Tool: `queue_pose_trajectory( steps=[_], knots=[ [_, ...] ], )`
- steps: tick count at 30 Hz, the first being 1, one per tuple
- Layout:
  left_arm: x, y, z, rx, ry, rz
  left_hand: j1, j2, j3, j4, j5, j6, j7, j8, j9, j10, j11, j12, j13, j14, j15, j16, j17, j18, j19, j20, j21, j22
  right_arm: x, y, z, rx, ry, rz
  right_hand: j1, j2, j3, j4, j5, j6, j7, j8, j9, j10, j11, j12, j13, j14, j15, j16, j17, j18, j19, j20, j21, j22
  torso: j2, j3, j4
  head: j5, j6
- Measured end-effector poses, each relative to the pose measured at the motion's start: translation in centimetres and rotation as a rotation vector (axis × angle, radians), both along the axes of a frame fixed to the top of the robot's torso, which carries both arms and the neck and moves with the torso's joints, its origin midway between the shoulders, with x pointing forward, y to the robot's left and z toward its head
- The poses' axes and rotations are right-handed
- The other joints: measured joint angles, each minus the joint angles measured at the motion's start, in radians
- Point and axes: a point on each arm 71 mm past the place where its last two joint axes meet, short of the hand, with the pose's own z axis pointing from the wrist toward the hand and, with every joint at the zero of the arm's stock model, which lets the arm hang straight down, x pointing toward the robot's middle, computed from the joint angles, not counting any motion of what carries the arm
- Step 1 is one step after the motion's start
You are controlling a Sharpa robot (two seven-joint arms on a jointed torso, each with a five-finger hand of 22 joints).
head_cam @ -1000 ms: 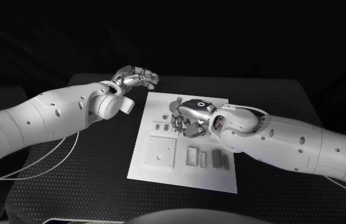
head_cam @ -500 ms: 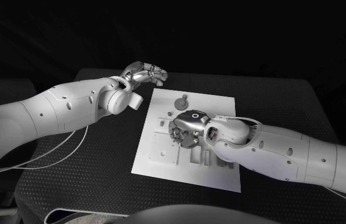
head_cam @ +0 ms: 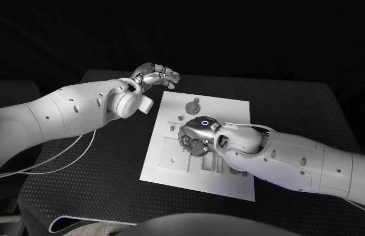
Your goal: Assemble the parts on the task board
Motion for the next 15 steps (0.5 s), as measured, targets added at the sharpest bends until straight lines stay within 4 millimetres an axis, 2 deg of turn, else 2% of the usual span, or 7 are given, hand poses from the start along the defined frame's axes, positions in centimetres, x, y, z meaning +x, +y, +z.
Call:
queue_pose_trajectory(
  steps=[15],
  knots=[
    [0.02, -0.03, -0.01, 0.000, 0.001, 0.000, 0.000, 0.000, -0.001, 0.001, 0.000, -0.004, 0.004, 0.000, 0.000, 0.000, 0.000, 0.000, -0.001, 0.000, 0.000, -0.004, 0.004, 0.000, 0.000, 0.000, 0.000, 0.000, -0.23, 0.06, -0.72, -0.021, 0.003, 0.007, 0.000, 0.000, 0.000, 0.000, 0.004, -0.002, 0.001, 0.000, 0.009, 0.000, 0.000, 0.000, 0.004, 0.000, 0.000, 0.000, 0.002, -0.004, 0.000, 0.000, 0.000, 0.001, 0.000, 0.0000, -0.0011, 0.008, -0.007]
  ],
)
